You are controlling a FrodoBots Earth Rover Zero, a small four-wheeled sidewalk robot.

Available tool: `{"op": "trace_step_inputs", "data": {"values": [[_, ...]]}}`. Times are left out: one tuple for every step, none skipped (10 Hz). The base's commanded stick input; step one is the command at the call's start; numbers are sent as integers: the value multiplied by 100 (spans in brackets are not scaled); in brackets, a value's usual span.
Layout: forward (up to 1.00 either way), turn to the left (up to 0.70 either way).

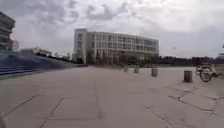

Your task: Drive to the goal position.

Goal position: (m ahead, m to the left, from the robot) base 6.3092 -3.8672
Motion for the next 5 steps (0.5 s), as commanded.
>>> {"op": "trace_step_inputs", "data": {"values": [[70, 0], [70, 0], [70, -1], [70, -2], [70, -2]]}}
